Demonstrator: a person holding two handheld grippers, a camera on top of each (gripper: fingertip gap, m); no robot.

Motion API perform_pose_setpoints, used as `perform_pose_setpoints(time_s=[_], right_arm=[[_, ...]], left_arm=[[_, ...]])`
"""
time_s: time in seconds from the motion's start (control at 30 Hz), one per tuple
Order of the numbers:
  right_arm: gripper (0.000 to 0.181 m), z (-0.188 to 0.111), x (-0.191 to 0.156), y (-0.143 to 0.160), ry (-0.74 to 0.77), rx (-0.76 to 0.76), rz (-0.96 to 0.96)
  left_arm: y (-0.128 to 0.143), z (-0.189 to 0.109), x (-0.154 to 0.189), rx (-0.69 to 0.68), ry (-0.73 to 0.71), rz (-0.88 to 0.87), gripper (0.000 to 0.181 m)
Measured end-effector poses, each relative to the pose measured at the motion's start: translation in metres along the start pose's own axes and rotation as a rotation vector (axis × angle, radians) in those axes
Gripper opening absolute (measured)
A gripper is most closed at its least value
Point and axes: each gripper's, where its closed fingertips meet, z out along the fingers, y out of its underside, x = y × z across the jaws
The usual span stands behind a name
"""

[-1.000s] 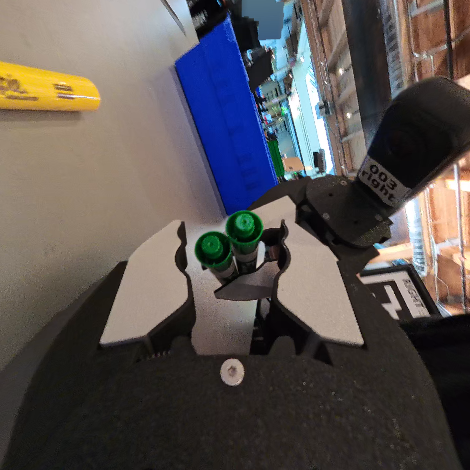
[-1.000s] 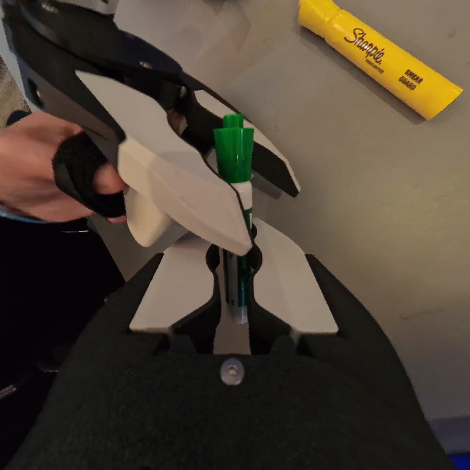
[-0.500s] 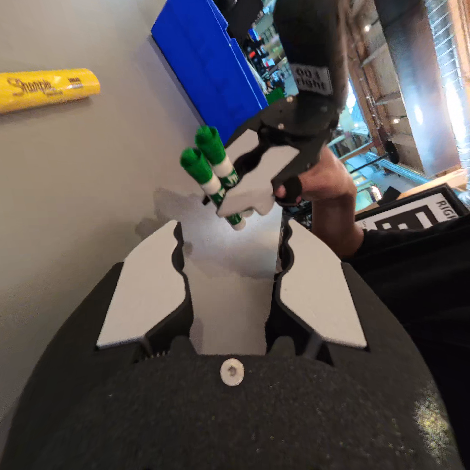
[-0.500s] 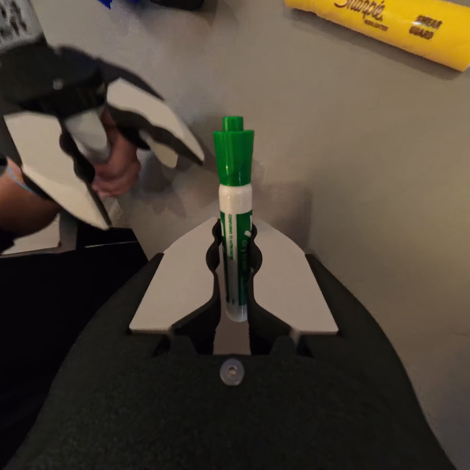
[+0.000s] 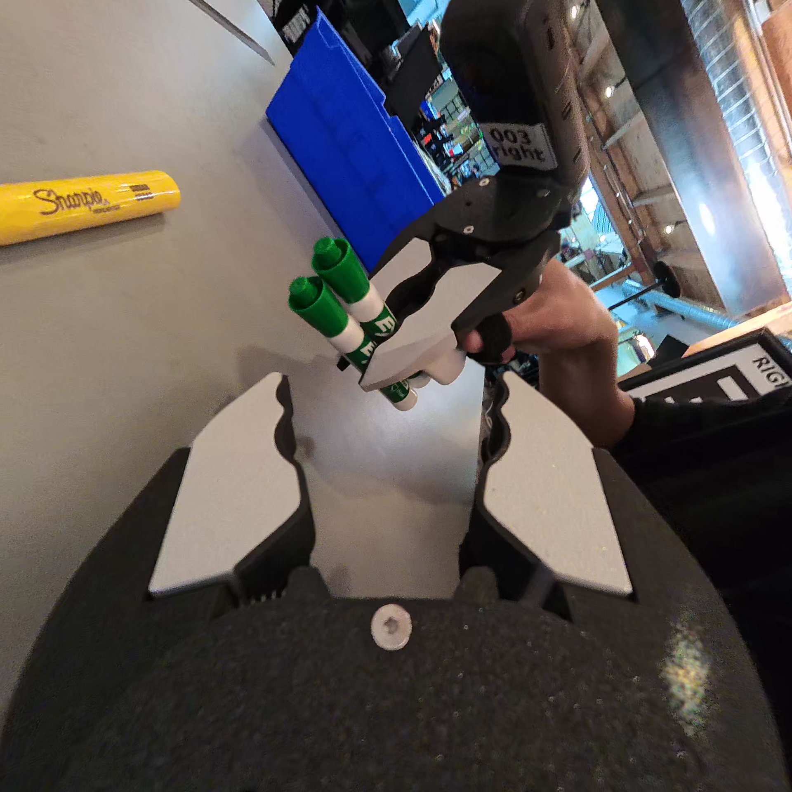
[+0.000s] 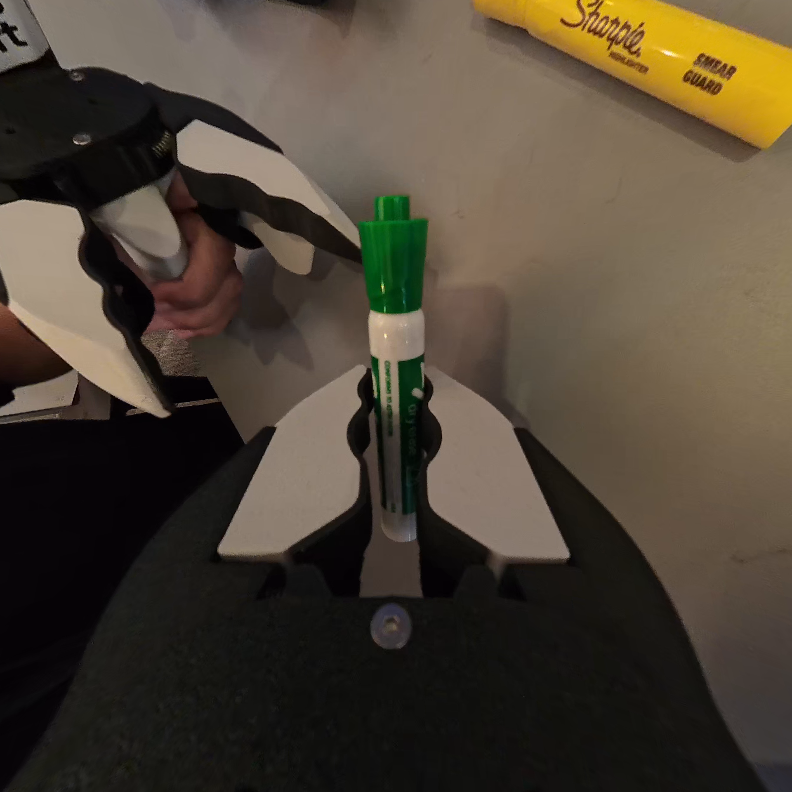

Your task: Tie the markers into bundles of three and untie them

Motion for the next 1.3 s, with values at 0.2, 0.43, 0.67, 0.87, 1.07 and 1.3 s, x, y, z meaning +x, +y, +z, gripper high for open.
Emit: perform_pose_setpoints(time_s=[0.2, 0.43, 0.67, 0.87, 1.07, 1.3], right_arm=[[0.019, 0.002, -0.001, 0.005, 0.010, -0.041, -0.025], [0.019, 0.000, -0.009, 0.013, 0.018, -0.194, -0.155], [0.023, -0.017, -0.009, 0.010, -0.001, -0.292, -0.197], [0.022, -0.027, -0.014, 0.014, -0.086, -0.375, -0.168], [0.019, -0.024, -0.025, 0.010, -0.163, -0.392, -0.152], [0.018, -0.016, -0.031, 0.005, -0.232, -0.368, -0.118]], left_arm=[[-0.001, -0.005, 0.001, -0.289, 0.030, 0.307, 0.077], [0.004, -0.013, -0.029, -0.831, -0.002, 0.801, 0.077], [-0.004, 0.014, -0.030, -0.828, 0.061, 1.017, 0.068], [-0.007, 0.015, -0.042, -0.833, -0.084, 1.286, 0.065], [-0.008, 0.016, -0.042, -0.889, -0.145, 1.424, 0.066], [-0.007, 0.021, -0.043, -0.953, -0.208, 1.567, 0.059]])
